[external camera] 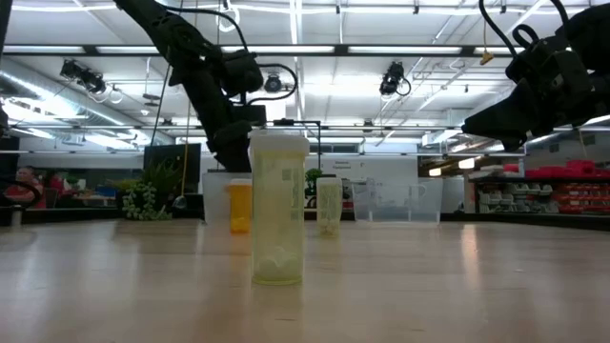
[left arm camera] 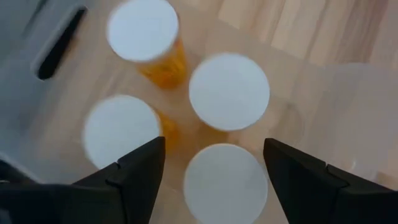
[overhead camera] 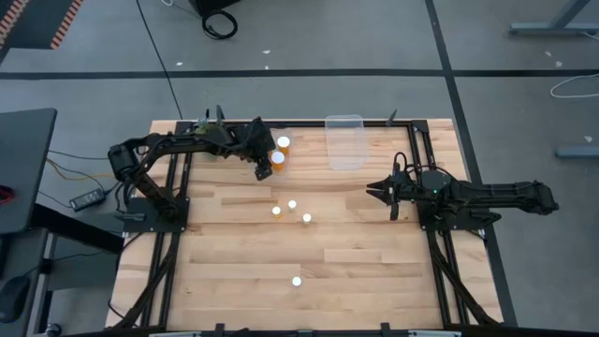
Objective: Pick and place medicine bottles into bin by pill shape (circle, oval)
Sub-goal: Put the small orange pill bottle into the right transparent bin
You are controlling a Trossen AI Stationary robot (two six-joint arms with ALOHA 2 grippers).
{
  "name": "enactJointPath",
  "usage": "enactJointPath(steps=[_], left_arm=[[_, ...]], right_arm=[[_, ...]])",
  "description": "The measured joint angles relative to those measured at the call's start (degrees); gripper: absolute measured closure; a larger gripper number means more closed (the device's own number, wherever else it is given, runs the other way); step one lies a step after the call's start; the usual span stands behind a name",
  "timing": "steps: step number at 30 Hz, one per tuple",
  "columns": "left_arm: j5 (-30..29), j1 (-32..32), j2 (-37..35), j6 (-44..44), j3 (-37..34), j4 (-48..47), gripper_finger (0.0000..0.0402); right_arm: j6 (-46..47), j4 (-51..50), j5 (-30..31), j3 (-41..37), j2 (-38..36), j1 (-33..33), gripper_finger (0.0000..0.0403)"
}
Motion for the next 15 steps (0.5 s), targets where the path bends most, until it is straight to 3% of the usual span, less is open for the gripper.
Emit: enactJointPath(steps=[8,15], left_arm=[[-1.49,-0.64,-6.21,0.45,0.0,0.65,0.0127],[-1.54,-6.31,-10.85,1.77,0.0,4.13,0.016]], right_arm=[[-0.01,0.0,-0.01,0.0,0.0,-0.01,0.0308],[0.0,0.02,0.0,0.0,0.0,-0.01,0.0308]])
